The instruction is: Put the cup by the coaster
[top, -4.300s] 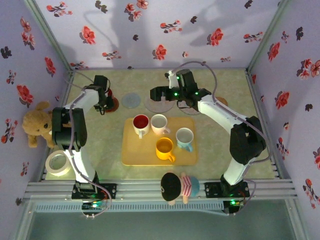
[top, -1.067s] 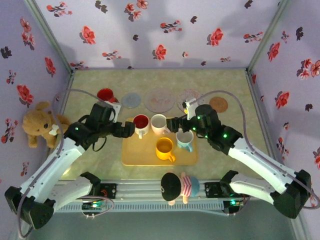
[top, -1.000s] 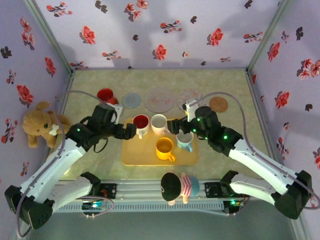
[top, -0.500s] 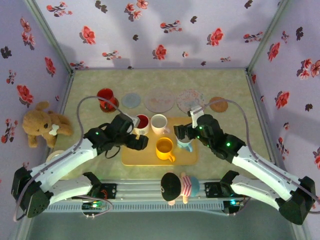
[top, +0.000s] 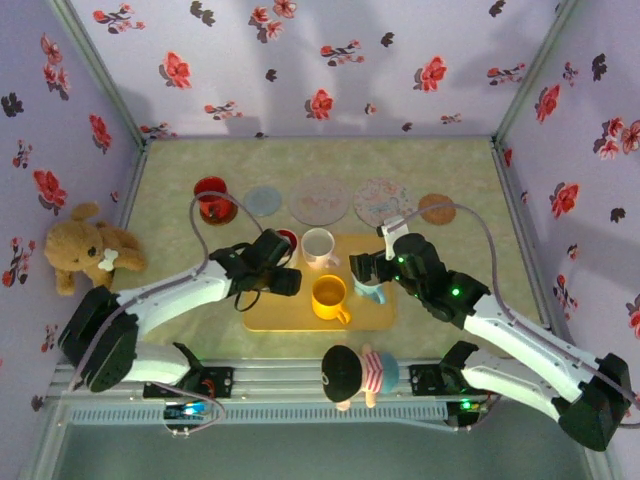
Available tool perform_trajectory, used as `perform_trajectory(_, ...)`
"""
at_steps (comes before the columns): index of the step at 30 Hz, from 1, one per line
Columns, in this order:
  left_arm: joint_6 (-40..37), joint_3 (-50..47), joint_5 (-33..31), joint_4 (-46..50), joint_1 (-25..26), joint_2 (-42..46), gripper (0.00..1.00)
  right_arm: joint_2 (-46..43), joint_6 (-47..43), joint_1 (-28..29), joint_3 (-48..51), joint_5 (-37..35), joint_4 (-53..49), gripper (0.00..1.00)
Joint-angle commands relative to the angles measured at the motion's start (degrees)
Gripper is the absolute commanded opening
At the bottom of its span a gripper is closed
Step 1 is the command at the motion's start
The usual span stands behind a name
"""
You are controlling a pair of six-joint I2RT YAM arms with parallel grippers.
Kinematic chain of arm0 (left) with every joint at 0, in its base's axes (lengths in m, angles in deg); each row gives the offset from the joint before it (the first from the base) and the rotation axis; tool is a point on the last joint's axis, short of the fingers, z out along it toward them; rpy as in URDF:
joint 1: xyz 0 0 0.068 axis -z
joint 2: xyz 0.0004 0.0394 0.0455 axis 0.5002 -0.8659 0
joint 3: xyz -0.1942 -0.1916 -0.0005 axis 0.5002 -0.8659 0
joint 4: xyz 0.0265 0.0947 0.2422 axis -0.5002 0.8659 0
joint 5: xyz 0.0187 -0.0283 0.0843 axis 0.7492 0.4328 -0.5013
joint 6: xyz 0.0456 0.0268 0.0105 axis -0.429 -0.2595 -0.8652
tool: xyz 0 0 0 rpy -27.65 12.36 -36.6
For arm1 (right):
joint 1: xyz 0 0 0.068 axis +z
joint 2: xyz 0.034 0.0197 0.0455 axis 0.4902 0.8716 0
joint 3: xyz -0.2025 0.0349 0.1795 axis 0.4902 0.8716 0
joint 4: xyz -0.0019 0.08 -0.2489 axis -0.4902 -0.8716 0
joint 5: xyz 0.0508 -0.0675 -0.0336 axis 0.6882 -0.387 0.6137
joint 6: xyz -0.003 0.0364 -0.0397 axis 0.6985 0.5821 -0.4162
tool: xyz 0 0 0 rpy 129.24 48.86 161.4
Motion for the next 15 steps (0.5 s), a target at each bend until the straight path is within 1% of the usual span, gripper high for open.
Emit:
perform_trajectory(1, 2.08, 3.21, -1.86, -1.42, -0.44, -2.65, 0.72, 0.14, 0.2, 0.56, 0.56, -0.49, 2.52, 1.0)
perform_trajectory(6, 3.14, 5.4, -2.71, -0.61, -1.08, -5.96, 0.64, 0.98, -0.31, 0.52, 0.6, -0.67, 3.26, 0.99)
perform_trajectory(9, 2.97, 6.62, -3.62, 0.48, -1.33, -7.62, 0.61, 1.46, -0.48, 0.47, 0.9, -0.67, 4.05, 0.99)
perform_trajectory(15, 3.06, 6.63, -4.11, -0.58, -1.8, -8.81, 0.54, 2.56, -0.18, 0.41, 1.41, -1.02, 4.96, 0.99)
